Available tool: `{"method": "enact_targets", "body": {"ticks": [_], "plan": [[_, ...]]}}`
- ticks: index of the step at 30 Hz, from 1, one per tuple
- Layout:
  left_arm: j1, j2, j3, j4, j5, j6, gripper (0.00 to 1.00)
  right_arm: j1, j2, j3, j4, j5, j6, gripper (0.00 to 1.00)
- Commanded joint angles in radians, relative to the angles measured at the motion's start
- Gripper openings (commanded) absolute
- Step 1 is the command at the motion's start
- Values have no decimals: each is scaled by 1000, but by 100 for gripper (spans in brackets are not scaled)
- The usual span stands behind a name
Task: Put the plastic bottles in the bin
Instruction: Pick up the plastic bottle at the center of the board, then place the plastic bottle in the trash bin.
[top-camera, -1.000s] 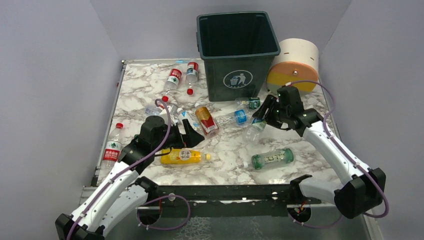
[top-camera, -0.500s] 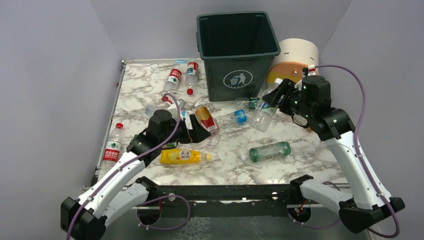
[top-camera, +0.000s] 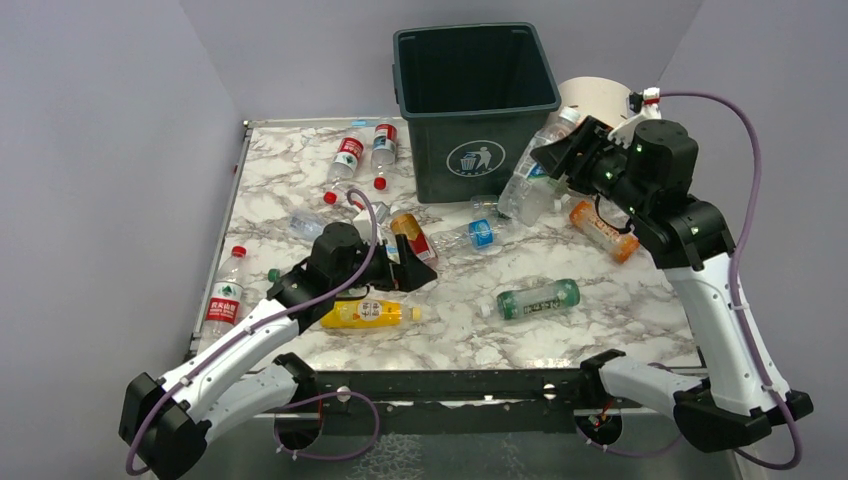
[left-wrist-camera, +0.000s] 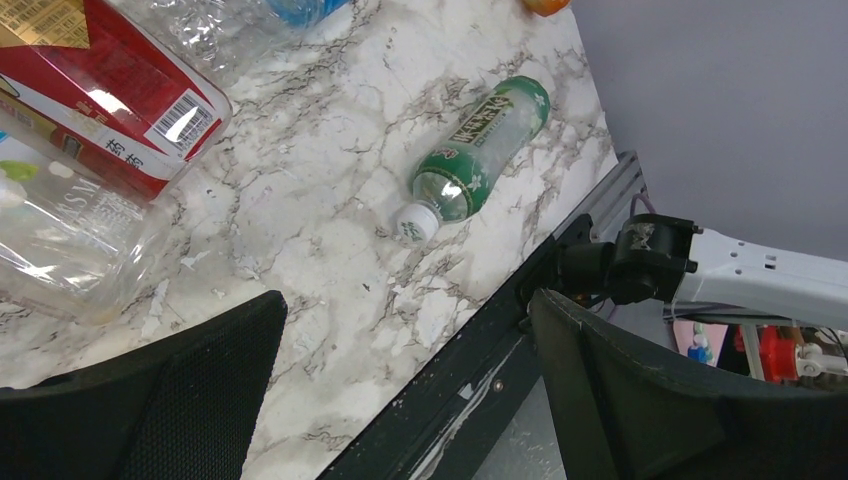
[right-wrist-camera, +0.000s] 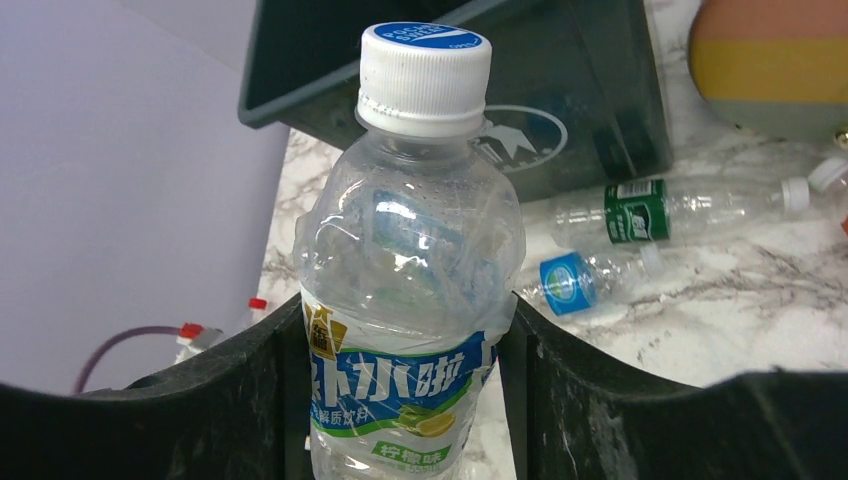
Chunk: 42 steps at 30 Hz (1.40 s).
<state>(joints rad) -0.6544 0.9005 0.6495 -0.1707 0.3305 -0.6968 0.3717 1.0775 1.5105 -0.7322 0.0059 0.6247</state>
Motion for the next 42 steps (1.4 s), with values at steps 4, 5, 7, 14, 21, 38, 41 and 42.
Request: {"method": "enact_targets", "body": {"ticks": [4, 5, 7, 14, 21, 38, 41, 42], "plan": [[-20, -22, -32, 44, -19, -19, 99, -1, 94, 81, 209, -36, -9, 54], [-21, -27, -35, 44, -21, -22, 99, -1, 111, 90, 239, -39, -6, 54], [-24, -39, -41, 41, -27, -27, 99, -1, 137, 94, 314, -43, 4, 54], [-28, -51, -37, 21, -35, -29, 99, -1, 252, 141, 577, -25, 31, 56], [-31, -63, -31, 3, -51, -30, 99, -1, 394, 264, 709, 20, 8, 57], [-34, -108, -10, -49, -80, -31, 99, -7, 827, 639, 680, 86, -149, 62], [-34, -113, -7, -61, -87, -25, 99, -8, 835, 625, 668, 84, -150, 70], [-34, -114, -7, -63, -88, -22, 99, -9, 833, 613, 668, 86, -149, 72]]}}
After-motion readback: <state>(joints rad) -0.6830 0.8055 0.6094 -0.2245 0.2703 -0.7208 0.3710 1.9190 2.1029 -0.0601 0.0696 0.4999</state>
